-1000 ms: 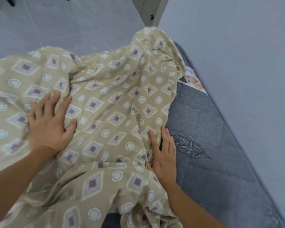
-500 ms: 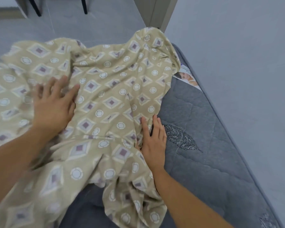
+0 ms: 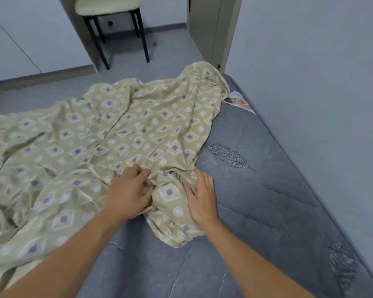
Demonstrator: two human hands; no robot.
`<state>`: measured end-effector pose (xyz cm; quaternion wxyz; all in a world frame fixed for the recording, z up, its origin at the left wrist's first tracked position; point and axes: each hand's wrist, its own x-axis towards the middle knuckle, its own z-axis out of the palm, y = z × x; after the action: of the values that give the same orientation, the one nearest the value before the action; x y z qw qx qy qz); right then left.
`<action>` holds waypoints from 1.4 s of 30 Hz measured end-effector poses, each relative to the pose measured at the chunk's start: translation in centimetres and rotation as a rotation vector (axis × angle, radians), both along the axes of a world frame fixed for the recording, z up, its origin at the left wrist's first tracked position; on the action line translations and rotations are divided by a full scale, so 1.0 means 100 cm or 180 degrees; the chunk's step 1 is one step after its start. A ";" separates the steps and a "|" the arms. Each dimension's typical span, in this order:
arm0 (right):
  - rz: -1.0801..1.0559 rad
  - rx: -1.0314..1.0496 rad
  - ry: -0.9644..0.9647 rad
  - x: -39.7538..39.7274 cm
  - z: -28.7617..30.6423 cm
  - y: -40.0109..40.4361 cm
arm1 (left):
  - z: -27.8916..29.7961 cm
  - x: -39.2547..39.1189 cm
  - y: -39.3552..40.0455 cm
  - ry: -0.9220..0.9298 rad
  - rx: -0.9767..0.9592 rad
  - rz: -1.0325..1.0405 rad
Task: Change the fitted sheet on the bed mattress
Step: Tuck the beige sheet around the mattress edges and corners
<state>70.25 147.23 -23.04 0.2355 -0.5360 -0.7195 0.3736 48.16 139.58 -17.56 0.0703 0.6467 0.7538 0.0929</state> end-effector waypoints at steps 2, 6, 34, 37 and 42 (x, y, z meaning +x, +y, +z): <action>0.0126 -0.0178 -0.0036 0.016 0.015 -0.029 | 0.002 0.003 -0.015 0.0052 -0.0015 0.0000; 0.0116 -0.0724 0.0089 0.031 0.046 -0.031 | 0.027 0.015 -0.042 -0.0182 -0.0043 0.0363; -0.0670 -0.2477 0.0780 0.064 0.069 -0.062 | 0.056 0.065 -0.155 -0.0266 -0.0976 0.0968; -0.1141 -0.1063 -0.0162 0.099 0.102 -0.046 | 0.057 0.069 -0.169 -0.0784 -0.1521 0.0635; -0.0226 0.0084 -0.0612 0.125 0.118 -0.054 | 0.073 0.116 -0.155 -0.2788 -0.2981 0.0192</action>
<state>82.76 141.81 -11.23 0.1856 -0.5914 -0.7241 0.3024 59.78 124.08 -10.23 0.6440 0.4283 0.6338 0.0113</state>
